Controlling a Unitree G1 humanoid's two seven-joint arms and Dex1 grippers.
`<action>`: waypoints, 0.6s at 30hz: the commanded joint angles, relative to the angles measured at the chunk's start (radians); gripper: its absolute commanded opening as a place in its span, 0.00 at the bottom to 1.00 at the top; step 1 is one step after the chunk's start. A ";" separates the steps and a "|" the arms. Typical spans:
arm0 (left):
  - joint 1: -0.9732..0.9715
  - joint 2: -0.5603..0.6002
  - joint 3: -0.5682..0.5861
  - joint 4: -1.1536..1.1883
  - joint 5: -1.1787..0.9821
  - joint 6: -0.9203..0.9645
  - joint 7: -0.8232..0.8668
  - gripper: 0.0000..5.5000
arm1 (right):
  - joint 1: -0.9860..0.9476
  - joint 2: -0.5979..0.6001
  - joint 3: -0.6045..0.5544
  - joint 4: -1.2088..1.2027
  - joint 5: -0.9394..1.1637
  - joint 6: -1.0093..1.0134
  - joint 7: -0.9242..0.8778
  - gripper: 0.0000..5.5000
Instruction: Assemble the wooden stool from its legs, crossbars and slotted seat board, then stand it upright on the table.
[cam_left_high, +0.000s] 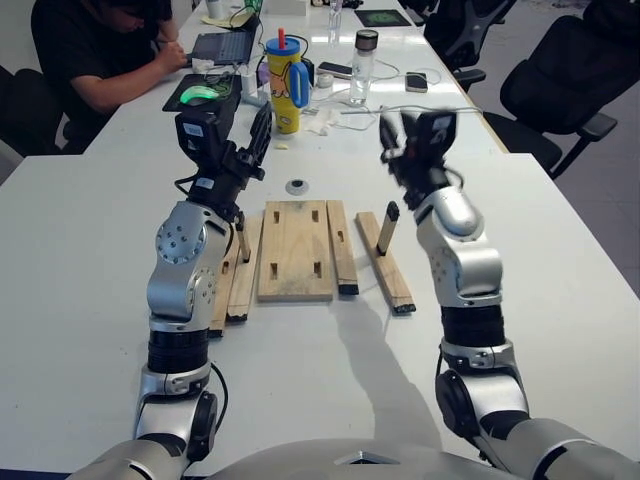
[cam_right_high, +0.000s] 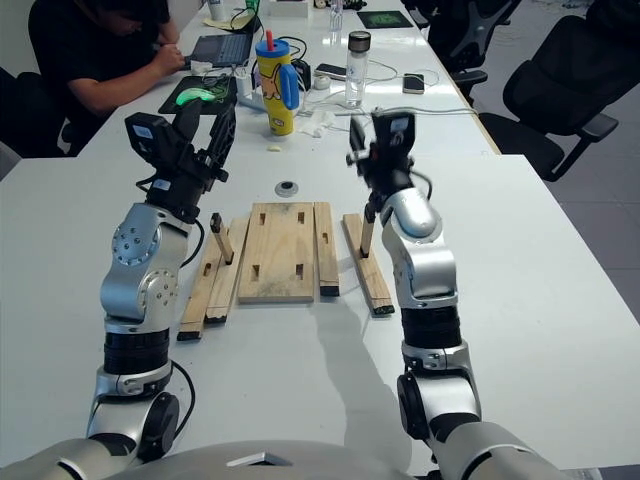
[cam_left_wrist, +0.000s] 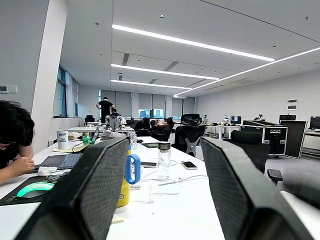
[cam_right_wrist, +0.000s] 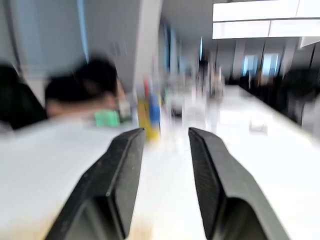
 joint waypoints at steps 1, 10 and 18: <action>0.006 -0.016 -0.011 -0.052 0.002 0.025 0.021 0.48 | 0.111 -0.020 0.026 0.105 -0.033 0.050 0.021 0.29; 0.303 0.069 0.016 -0.372 0.195 0.000 0.073 0.48 | 0.048 -0.048 -0.019 -0.218 -0.059 -0.211 -0.002 0.29; 0.417 0.064 -0.080 -0.284 0.219 0.195 0.068 0.48 | 0.110 -0.063 -0.035 -0.379 -0.071 -0.143 -0.020 0.29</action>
